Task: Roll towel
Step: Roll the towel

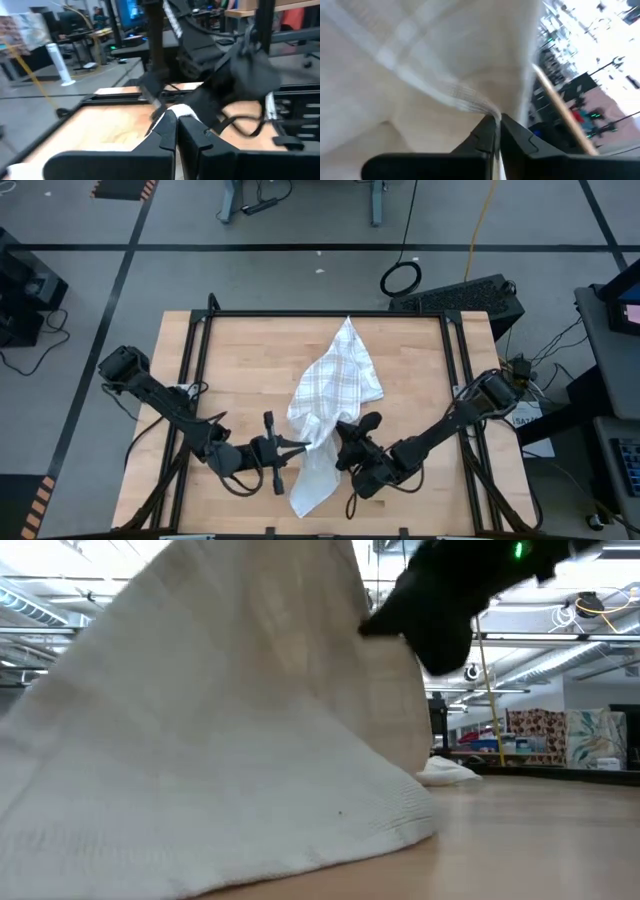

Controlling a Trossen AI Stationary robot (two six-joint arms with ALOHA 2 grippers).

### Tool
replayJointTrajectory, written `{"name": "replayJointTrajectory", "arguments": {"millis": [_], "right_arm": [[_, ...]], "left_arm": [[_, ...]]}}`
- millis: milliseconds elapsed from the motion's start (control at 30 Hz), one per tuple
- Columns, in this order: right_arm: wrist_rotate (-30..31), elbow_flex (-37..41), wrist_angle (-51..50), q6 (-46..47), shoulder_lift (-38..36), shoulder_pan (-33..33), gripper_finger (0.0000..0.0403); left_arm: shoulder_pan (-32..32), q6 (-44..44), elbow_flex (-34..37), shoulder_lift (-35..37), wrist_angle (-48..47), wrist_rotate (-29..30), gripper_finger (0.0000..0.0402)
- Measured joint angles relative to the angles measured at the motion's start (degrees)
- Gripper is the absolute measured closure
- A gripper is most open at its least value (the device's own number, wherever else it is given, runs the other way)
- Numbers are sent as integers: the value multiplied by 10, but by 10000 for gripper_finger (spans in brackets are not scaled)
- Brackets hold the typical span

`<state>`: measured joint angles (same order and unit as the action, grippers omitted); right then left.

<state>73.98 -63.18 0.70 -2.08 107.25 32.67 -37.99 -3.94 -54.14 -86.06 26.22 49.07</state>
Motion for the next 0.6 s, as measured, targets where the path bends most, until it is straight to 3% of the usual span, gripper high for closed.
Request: {"name": "replayJointTrajectory", "arguments": {"millis": [333, 467, 600], "right_arm": [[3, 0, -1, -173, -188, 8, 395], [-57, -1, 4, -203, -257, 2, 399], [-139, -1, 33, -232, -307, -22, 400]], "left_arm": [[-8, 5, -1, 89, -202, 211, 395], [-8, -2, -1, 122, -232, 279, 395], [-11, -25, -1, 156, -232, 276, 395]]}}
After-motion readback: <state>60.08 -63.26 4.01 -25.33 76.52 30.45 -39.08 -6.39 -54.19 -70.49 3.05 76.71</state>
